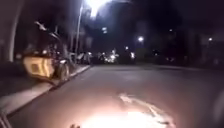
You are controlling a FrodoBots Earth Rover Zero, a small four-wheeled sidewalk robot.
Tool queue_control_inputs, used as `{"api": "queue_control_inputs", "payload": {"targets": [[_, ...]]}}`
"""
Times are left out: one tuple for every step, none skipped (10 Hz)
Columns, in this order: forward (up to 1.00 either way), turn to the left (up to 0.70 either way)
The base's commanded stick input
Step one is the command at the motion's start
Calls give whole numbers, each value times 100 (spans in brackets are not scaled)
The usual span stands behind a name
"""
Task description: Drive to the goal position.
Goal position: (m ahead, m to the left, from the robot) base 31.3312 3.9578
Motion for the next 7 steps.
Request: {"api": "queue_control_inputs", "payload": {"targets": [[100, 0], [100, 0], [100, 0], [100, 0], [100, -7], [100, -22], [100, -27]]}}
